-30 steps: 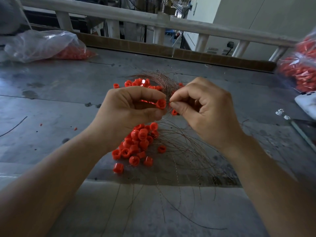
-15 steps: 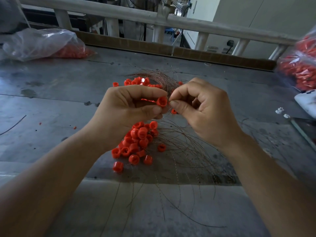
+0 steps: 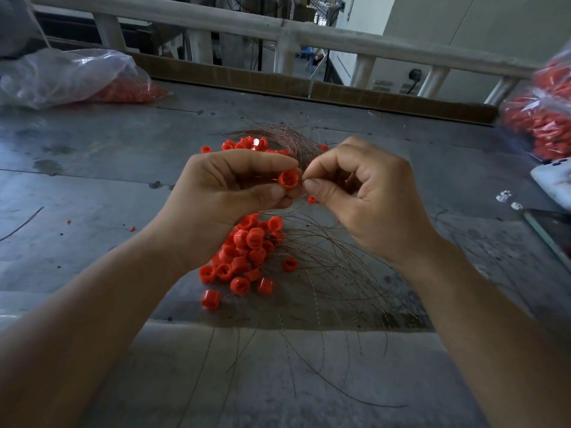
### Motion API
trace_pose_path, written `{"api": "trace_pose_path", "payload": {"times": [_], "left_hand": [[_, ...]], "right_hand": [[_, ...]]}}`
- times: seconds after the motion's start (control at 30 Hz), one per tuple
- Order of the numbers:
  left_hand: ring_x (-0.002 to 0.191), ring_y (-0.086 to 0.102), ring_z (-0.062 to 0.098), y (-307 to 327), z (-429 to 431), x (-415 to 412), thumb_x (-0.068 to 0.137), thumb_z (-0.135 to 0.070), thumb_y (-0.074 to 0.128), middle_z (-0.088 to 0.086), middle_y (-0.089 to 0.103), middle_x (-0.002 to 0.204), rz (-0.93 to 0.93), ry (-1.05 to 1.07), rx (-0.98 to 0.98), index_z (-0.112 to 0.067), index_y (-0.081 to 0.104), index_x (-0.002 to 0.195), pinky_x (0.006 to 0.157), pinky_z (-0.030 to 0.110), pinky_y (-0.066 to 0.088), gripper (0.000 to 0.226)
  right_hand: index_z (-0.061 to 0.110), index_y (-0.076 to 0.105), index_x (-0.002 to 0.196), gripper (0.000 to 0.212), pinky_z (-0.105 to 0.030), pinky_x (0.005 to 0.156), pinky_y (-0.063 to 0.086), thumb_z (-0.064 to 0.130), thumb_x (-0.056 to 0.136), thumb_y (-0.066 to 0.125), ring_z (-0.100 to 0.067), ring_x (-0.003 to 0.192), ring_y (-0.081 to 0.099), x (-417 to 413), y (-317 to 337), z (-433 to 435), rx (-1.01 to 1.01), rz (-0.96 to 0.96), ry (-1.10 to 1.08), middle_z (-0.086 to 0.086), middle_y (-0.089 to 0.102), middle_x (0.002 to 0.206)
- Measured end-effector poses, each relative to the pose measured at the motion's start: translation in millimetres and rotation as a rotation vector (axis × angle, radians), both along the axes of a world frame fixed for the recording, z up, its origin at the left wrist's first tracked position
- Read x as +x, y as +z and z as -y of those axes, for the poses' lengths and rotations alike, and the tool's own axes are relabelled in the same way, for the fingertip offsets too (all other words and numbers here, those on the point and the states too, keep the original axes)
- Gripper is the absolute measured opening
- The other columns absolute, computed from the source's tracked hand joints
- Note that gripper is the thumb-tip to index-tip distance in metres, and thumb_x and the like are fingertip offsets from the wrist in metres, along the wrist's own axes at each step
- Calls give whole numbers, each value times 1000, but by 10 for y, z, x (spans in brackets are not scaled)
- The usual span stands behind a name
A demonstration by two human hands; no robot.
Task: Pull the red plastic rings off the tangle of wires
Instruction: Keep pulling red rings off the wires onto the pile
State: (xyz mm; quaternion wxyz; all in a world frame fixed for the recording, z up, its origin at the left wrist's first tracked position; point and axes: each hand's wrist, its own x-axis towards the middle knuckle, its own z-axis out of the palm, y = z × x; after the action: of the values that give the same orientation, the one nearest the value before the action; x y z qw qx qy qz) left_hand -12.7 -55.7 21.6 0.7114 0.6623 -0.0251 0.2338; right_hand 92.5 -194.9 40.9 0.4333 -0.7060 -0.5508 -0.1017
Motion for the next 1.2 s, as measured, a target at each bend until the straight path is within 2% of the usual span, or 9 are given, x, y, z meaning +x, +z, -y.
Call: {"api": "trace_pose_path", "payload": {"times": [0.1,0.27,0.53,0.73,0.8,0.87,0.97,1.07,1.2], "left_hand": [[80,70,14,7,4,-1,59,-13,68,2,73,80,3,-1,-26,-19,75,82,70,18,53,25],[80,70,16,22,-4,-7,61,-4,69,5,73,82,9,-29,-66,-16,75,81,69,20,54,24],[75,70,14,52,3,-23,58,-8,67,6,72,82,19,-141,-156,-13,75,78,64,19,54,22],[74,70,13,34,10,-18,58,-8,67,6,72,80,-5,-166,-166,-14,74,77,63,18,55,22],[75,70,13,24,13,-13,57,-9,67,5,72,78,-8,-137,-164,-14,75,77,64,18,55,22],[75,70,13,19,13,-9,56,-10,68,5,72,78,-13,-108,-161,-15,75,76,65,19,54,22],[76,70,15,21,3,-14,56,-9,68,7,72,80,-18,-88,-173,-13,74,77,66,20,55,22],[75,70,15,26,15,-23,55,-10,68,6,72,78,-16,-83,-180,-13,74,76,65,19,55,23],[74,70,14,36,36,-35,54,-10,68,5,72,77,-10,-88,-189,-13,74,76,64,19,54,22]], "right_hand": [[15,66,82,8,-12,60,43,8,77,64,-6,64,53,-8,5,1,4,-28,17,9,54,72],[26,60,81,22,-12,59,44,4,78,60,-3,68,56,-28,26,6,18,-191,71,10,58,75],[18,45,78,32,-13,49,42,-4,75,68,-4,53,56,-27,50,5,-33,-567,193,1,59,66],[15,48,76,26,-17,48,45,-2,74,68,-6,53,58,-7,12,-27,-100,-614,204,7,60,57],[17,54,76,18,-20,56,51,7,77,69,-9,59,61,53,9,-24,-149,-559,126,5,62,62],[20,59,76,11,-27,69,53,18,80,69,-13,69,63,209,-20,6,-232,-397,-87,5,65,72],[22,65,83,0,-24,76,45,22,83,64,-11,78,59,549,-55,116,-357,-158,-448,3,67,86],[15,69,94,13,-28,84,43,19,83,63,-21,97,60,847,-133,249,-475,-150,-668,-7,69,99],[13,70,92,15,-31,86,44,22,81,67,-27,102,59,989,-228,304,-594,-181,-754,-10,68,103]]}}
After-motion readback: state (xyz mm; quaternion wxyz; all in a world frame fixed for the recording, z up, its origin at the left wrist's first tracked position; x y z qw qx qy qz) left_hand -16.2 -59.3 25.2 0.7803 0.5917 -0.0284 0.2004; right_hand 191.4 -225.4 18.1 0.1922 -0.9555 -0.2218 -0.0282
